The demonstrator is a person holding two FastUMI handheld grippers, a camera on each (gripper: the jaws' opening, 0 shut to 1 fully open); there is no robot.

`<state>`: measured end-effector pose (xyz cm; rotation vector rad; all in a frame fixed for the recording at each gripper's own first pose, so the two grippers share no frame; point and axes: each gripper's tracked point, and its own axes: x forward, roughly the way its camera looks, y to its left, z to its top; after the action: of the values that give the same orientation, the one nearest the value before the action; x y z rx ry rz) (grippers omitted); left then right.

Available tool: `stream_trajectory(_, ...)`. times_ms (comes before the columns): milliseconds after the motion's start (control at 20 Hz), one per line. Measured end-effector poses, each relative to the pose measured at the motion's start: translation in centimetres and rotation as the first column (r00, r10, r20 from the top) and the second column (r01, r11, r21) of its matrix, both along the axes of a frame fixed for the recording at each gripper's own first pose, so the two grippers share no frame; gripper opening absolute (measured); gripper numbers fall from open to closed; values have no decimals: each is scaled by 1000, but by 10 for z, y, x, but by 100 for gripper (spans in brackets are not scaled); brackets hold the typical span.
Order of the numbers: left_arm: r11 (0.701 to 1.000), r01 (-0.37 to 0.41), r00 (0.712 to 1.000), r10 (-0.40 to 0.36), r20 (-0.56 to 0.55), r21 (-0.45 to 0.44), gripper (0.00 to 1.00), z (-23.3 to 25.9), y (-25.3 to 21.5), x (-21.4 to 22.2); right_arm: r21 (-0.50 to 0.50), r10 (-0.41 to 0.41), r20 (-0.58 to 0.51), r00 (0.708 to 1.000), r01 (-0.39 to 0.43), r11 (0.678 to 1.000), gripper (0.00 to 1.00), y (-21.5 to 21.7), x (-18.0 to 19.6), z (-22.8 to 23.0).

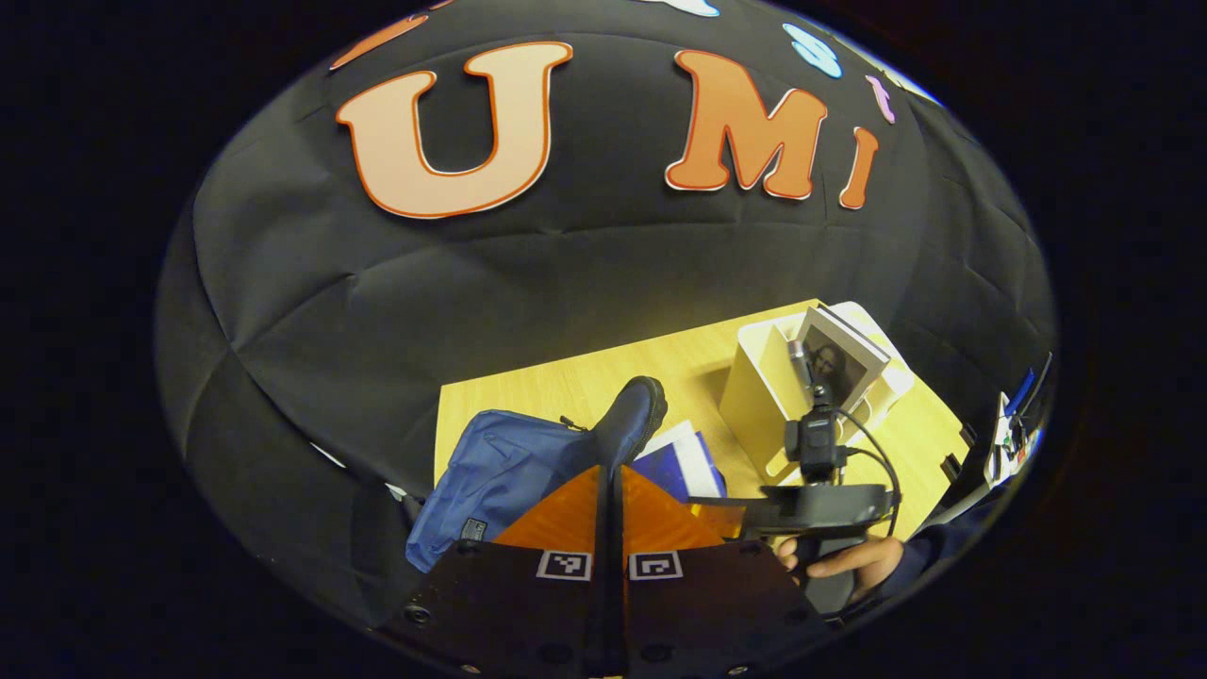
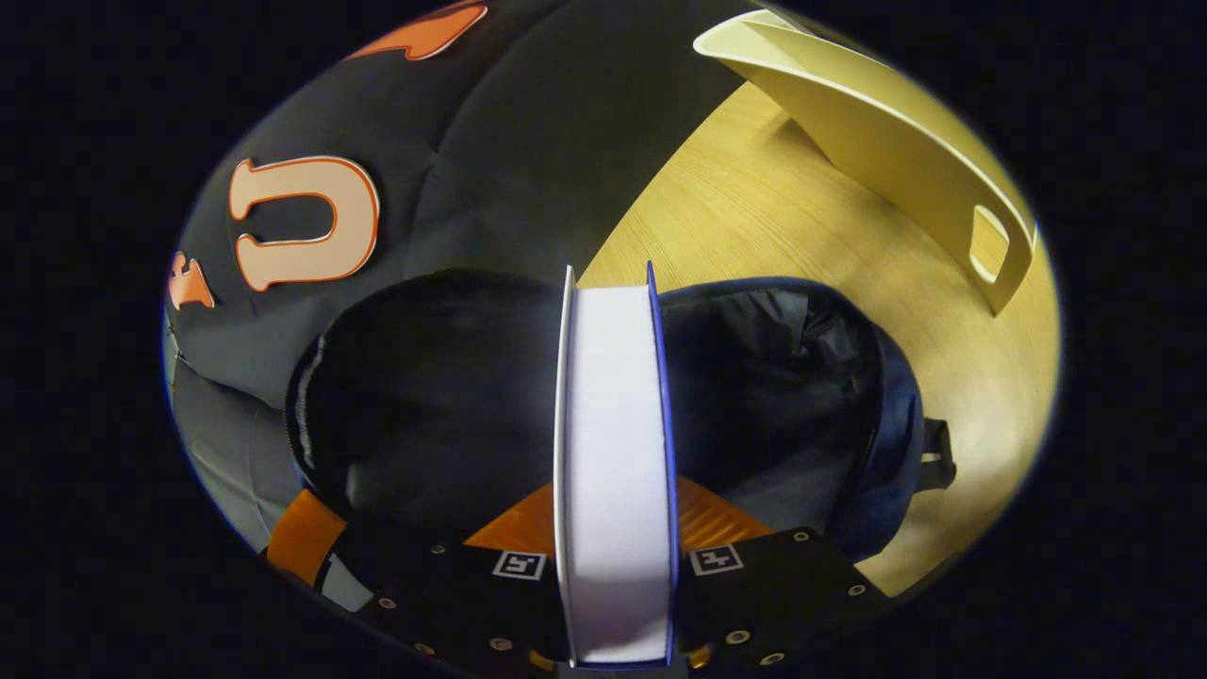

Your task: Open the schoolbag, grab two books from the bookshelf and put them into the schoolbag.

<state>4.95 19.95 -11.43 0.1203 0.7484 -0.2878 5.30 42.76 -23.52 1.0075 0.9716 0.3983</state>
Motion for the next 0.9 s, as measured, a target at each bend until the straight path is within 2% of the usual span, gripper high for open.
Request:
stream_trajectory(200,999,49,999,-49,-22,-1,0,-7,-13,-9,19,-22,-14,1000,22,1000,40,23,7,-19)
stream_trajectory(350,999,52,998,-52,-26,-1,0,-8,-15,-14,4,-15,5,1000,15,1000,41,35,9,-28)
stream_trajectory(400,999,51,998,-51,-29,-1,0,-8,-14,-15,-5,-12,0,1000,12,1000,29,37,7,-30)
stream_trajectory(450,999,47,998,-47,-29,2,0,-8,-12,-18,-27,3,-31,1000,-4,1000,52,39,3,-36)
stream_trajectory(550,999,33,999,-33,-28,3,0,-7,-7,-20,-12,34,-149,988,-37,999,31,37,-13,-38)
stream_trajectory(600,1000,27,999,-27,-29,-2,0,-8,-7,-20,-13,35,-160,986,-37,999,65,37,-11,-37)
stream_trajectory(650,1000,23,999,-23,-24,-6,0,-6,-8,-20,-33,33,-151,988,-39,999,53,31,-11,-36)
stream_trajectory(750,1000,16,1000,-16,-26,-3,0,-7,-6,-22,-72,29,-140,990,-40,997,73,20,-11,-40)
stream_trajectory(800,1000,12,1000,-12,-26,-10,0,-7,-7,-21,-96,24,-140,990,-38,995,69,15,-11,-41)
stream_trajectory(850,1000,7,999,-8,-31,-15,0,-9,-7,-23,-124,23,-144,989,-41,991,90,6,-13,-42)
stream_trajectory(900,1000,1,999,-1,-32,-22,0,-10,-6,-24,-139,19,-128,992,-37,990,95,-6,-12,-35)
